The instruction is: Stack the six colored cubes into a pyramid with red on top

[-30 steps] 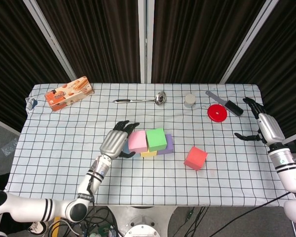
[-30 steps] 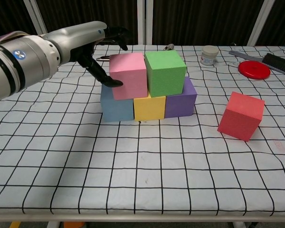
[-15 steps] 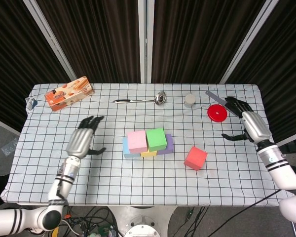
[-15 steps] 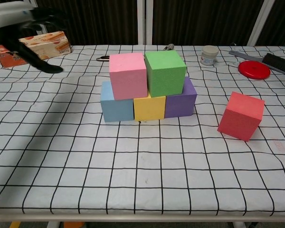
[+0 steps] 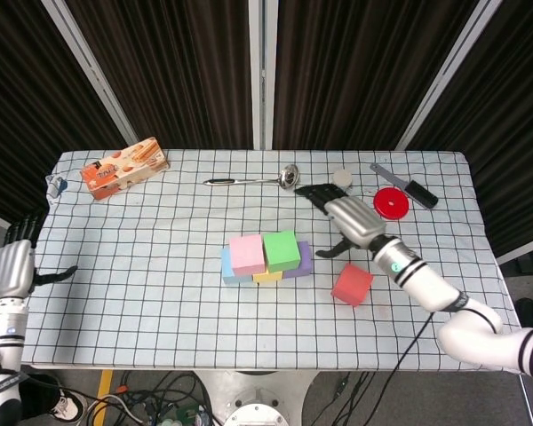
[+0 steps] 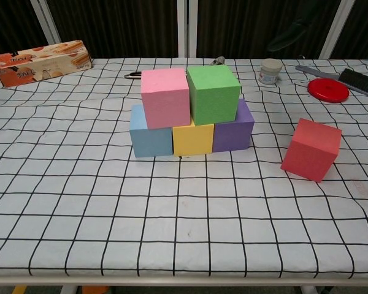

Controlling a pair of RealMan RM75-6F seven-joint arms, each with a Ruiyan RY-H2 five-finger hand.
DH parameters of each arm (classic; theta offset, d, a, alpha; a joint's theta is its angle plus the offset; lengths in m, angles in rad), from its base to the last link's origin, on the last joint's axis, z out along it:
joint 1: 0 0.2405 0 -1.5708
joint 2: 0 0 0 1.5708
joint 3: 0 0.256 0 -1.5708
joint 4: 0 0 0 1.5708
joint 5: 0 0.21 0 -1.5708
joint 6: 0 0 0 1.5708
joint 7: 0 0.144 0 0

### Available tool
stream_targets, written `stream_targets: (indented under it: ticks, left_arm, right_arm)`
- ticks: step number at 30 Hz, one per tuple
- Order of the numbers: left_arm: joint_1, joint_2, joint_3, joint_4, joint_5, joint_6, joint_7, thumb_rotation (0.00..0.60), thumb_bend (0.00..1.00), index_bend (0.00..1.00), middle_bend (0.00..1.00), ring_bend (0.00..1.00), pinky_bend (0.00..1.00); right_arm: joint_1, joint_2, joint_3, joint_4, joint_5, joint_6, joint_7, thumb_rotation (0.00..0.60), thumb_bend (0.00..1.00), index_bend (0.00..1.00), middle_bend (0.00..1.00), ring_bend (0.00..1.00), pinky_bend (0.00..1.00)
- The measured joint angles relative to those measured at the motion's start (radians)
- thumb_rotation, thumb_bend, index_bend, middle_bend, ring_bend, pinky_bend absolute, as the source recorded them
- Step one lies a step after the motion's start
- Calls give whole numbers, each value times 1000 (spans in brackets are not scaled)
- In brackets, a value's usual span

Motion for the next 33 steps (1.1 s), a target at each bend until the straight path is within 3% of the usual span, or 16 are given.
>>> stream_targets:
  ticks: [7,13,25,33]
  left_arm:
    - [44,-29,12,87,42,-18,-69,600,0,68,21,0,57]
    - [66,-48,12,138,67,-31,-101,600,0,68,21,0,55]
    - [92,-82,-16,182,75,-62,-106,600,0,68,26,0,36]
    - [102,-89,-24,189,87,-87,-120,600,0,68,26,0,36]
  right_arm:
    - [194,-153,9,19,175,-105,-121,600,53,0,81,0,0]
    - [294,-231,-24,55,315,-108,-223,600,60,0,126,0,0]
    - [375,-296,-116,78,489,-16,-384,600,89,0,135,0,0]
    - [396,-299,-146,63,552,32,-445,600,105,0,152,0,0]
